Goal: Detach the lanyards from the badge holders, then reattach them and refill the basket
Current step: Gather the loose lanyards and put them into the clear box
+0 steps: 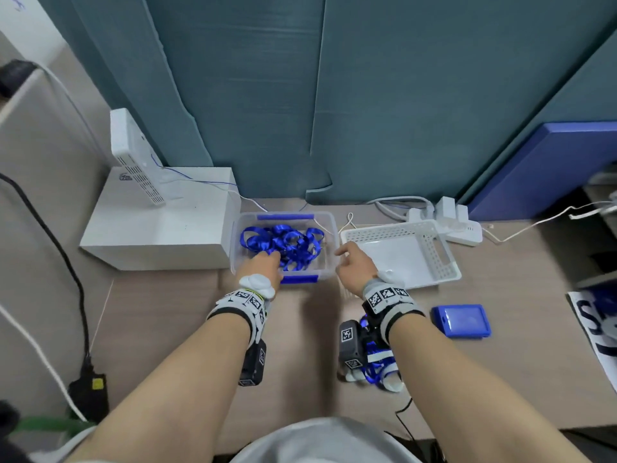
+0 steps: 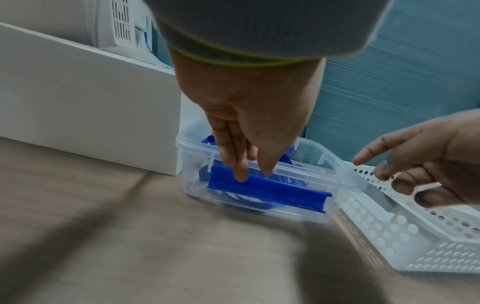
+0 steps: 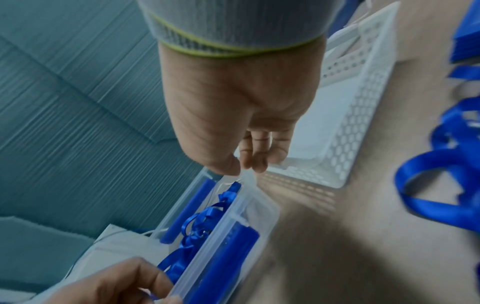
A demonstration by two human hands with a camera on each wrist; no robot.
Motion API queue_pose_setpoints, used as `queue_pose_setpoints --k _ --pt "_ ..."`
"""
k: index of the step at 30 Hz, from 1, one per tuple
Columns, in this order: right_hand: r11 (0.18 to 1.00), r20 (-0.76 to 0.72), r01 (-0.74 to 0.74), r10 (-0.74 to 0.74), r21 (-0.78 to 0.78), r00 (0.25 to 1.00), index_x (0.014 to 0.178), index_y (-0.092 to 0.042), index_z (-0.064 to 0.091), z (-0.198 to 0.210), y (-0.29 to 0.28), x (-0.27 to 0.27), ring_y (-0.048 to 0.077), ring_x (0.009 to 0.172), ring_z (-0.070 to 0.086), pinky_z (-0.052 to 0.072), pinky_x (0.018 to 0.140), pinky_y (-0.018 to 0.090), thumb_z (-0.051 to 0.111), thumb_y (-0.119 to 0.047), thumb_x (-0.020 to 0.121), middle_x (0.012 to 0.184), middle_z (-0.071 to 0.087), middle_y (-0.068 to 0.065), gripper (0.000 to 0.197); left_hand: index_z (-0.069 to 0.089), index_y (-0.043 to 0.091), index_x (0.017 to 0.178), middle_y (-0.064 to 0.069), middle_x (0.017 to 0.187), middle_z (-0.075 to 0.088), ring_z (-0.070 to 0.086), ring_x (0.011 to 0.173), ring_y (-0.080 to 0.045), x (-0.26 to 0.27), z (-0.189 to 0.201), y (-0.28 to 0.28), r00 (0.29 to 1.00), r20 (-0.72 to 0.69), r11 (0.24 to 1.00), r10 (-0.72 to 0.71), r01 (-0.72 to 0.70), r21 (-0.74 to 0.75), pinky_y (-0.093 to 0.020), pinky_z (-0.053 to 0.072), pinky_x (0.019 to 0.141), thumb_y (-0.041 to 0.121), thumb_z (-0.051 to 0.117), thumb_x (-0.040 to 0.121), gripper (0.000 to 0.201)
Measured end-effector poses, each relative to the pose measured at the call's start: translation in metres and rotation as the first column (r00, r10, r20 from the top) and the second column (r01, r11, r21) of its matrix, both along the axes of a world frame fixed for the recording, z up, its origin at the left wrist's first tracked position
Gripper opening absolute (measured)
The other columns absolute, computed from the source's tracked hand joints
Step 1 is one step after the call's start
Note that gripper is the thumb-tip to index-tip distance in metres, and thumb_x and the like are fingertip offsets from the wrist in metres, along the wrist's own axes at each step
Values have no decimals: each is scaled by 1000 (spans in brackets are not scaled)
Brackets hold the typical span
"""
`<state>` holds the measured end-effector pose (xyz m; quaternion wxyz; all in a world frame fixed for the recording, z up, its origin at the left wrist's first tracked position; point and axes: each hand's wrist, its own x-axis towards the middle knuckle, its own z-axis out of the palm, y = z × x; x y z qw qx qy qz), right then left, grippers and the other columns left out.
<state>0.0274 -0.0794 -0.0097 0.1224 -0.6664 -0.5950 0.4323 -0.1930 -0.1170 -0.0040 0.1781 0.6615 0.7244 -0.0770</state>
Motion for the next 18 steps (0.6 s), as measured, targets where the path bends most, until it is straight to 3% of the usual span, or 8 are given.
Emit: queue_pose_setpoints --k 3,8,10,12,16,18 --pt "996 -59 88 -88 -10 994 96 -25 59 0 -19 21 22 70 62 47 61 28 52 -13 91 72 64 -1 15 49 17 116 -6 116 57 60 91 -31 9 4 -7 994 91 997 61 -65 43 -36 44 71 21 55 94 23" --pt "990 36 132 -130 -44 991 80 -23 65 -12 -54 69 20 64 58 44 56 24 52 -6 85 64 59 -6 22 49 23 97 0 99 59 57 82 -26 46 -4 -26 963 267 998 -33 17 59 -35 45 67 25 53 90 9" --pt "990 117 127 -120 -58 986 80 -24 67 -20 -67 90 21 71 60 45 60 23 51 -7 86 74 63 -5 24 49 24 95 4 92 59 58 82 -26 65 -16 -35 954 293 997 -70 71 9 -35 49 69 33 57 87 14" --pt "991 207 109 -90 -82 974 81 -30 66 -30 -74 106 23 84 63 49 73 28 53 -9 85 92 64 0 25 48 26 96 6 90 57 59 83 -23 80 -27 -44 939 334 993 -84 108 -55 -36 51 72 43 65 83 27" --pt "979 336 57 12 -193 942 96 -38 55 -53 -90 136 26 86 62 52 90 38 60 -20 81 110 50 5 25 47 37 113 6 108 52 61 93 -17 119 -50 -69 898 439 957 -32 154 -246 -39 54 84 72 72 60 68" --pt "976 302 71 -6 -207 953 106 -35 52 -53 -97 141 27 84 60 51 91 36 62 -19 83 111 45 6 30 41 44 126 6 116 48 60 100 -17 134 -58 -84 882 470 946 -28 175 -273 -39 53 90 75 73 54 84"
